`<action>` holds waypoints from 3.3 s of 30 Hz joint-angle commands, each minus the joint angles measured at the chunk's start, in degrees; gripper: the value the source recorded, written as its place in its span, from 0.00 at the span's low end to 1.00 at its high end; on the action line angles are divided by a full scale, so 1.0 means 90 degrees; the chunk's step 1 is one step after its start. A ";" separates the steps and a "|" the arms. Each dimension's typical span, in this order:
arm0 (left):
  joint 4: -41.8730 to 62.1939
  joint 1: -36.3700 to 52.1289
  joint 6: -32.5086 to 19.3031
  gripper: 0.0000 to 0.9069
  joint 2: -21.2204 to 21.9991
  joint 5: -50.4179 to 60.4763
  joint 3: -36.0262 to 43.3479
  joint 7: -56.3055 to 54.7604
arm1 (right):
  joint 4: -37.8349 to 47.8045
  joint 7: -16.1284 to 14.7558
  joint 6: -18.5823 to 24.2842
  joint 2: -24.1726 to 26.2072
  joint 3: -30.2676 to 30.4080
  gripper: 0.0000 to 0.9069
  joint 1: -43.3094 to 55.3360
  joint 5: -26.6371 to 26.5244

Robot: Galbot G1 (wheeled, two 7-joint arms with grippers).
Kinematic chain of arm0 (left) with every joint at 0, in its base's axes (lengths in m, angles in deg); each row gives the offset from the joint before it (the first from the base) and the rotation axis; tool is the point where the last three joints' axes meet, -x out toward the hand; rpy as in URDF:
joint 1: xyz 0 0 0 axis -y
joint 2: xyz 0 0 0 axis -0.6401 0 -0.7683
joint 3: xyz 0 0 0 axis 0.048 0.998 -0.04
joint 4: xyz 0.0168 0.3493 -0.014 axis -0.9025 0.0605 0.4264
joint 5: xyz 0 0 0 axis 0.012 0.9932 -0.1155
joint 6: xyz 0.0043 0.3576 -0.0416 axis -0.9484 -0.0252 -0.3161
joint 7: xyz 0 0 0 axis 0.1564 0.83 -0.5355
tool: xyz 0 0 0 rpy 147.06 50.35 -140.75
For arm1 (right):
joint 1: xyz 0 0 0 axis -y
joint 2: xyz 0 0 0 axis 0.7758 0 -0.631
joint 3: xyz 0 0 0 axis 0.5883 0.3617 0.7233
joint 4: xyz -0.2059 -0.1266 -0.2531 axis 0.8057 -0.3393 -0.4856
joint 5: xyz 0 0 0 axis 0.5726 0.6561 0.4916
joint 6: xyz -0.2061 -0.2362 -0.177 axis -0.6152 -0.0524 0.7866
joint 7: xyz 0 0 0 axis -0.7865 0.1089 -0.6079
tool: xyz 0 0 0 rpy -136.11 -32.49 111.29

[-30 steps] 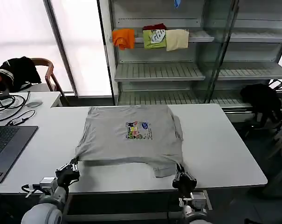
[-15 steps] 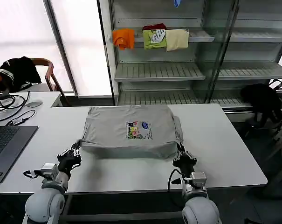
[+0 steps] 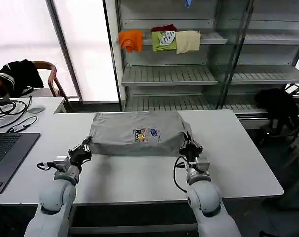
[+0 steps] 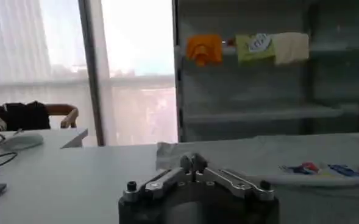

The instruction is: Fold and organize the clothes.

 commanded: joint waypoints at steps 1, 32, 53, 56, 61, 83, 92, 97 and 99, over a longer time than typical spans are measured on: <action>0.1241 0.0994 0.0049 0.02 -0.0023 -0.0002 0.0159 -0.0037 | 0.1107 -0.0045 -0.0009 -0.0173 0.0054 0.00 0.0914 0.0093; 0.1088 0.1026 0.0961 1.00 0.0060 -0.0079 0.0262 -0.0574 | 0.2442 0.1391 0.0183 -0.0986 -0.0060 1.00 0.1730 -0.1154; 0.0099 0.0286 0.0971 1.00 0.0058 0.0051 0.0178 -0.0546 | 0.2066 0.1895 -0.0619 -0.0950 0.0077 1.00 0.2023 -0.1661; 0.0078 0.0219 0.0971 1.00 0.0022 0.0049 0.0148 -0.0549 | 0.1805 0.1799 -0.0772 -0.0827 0.0151 1.00 0.1764 -0.1601; 0.0104 0.0139 0.0971 1.00 -0.0060 0.0044 0.0118 -0.0542 | 0.1442 0.1776 -0.1009 -0.0625 0.0177 1.00 0.1359 -0.1432; 0.0340 0.0144 0.0964 1.00 -0.0136 0.0211 0.0213 -0.0525 | 0.0487 0.1688 -0.1535 0.0745 0.0335 1.00 0.0322 -0.1241; 0.0652 0.0344 0.0968 1.00 -0.0146 0.0325 0.0244 -0.0535 | 0.0899 0.1547 -0.1543 0.0675 0.0460 1.00 0.0505 -0.1162; 0.0767 0.0411 0.0975 1.00 -0.0162 0.0389 0.0286 -0.0533 | 0.1115 0.1522 -0.1544 0.0651 0.0549 1.00 0.0586 -0.1165; 0.0809 0.0420 0.0975 1.00 -0.0184 0.0396 0.0297 -0.0535 | 0.1165 0.1503 -0.1544 0.0646 0.0578 1.00 0.0583 -0.1162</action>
